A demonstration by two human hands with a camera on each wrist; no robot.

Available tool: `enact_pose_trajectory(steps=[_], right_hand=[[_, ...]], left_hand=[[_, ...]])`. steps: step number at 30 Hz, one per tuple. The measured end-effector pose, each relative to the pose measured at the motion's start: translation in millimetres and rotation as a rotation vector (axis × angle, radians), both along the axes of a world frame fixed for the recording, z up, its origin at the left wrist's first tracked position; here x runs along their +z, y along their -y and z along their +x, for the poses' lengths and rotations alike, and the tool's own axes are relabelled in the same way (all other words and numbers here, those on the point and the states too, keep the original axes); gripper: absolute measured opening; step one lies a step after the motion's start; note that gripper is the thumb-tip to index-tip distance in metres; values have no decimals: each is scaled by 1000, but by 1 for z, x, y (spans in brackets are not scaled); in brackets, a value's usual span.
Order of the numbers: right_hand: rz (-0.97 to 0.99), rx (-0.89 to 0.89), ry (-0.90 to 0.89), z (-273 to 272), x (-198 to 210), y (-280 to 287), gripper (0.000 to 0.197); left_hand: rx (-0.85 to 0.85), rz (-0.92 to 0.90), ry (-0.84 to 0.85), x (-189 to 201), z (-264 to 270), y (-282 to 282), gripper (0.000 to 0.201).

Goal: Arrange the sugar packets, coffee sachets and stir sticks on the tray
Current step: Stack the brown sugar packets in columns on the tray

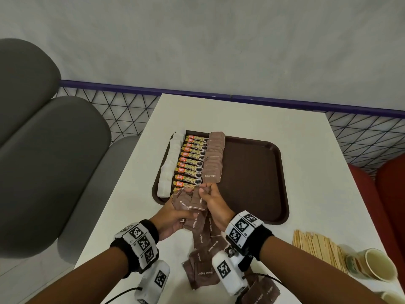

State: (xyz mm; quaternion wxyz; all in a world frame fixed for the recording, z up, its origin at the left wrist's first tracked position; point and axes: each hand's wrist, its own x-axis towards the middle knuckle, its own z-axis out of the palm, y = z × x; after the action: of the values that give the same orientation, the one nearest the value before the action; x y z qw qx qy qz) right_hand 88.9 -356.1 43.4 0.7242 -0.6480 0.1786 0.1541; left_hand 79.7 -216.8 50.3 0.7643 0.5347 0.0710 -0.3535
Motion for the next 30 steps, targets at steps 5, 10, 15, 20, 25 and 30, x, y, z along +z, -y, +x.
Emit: enact_pose_trajectory(steps=[5, 10, 15, 20, 25, 30], right_hand=[[-86, -9, 63, 0, 5, 23, 14], [-85, -73, 14, 12, 2, 41, 13], [-15, -100, -60, 32, 0, 49, 44], [-401, 13, -4, 52, -5, 65, 41], [-705, 214, 58, 68, -9, 81, 13], [-682, 238, 53, 73, -17, 78, 11]], left_hand=[[43, 4, -23, -1, 1, -2, 67], [70, 31, -25, -4, 3, -8, 69], [73, 30, -6, -4, 7, -10, 54], [119, 27, -23, -5, 11, -22, 55], [157, 50, -30, -8, 15, -34, 68], [185, 41, -37, -11, 18, -43, 67]])
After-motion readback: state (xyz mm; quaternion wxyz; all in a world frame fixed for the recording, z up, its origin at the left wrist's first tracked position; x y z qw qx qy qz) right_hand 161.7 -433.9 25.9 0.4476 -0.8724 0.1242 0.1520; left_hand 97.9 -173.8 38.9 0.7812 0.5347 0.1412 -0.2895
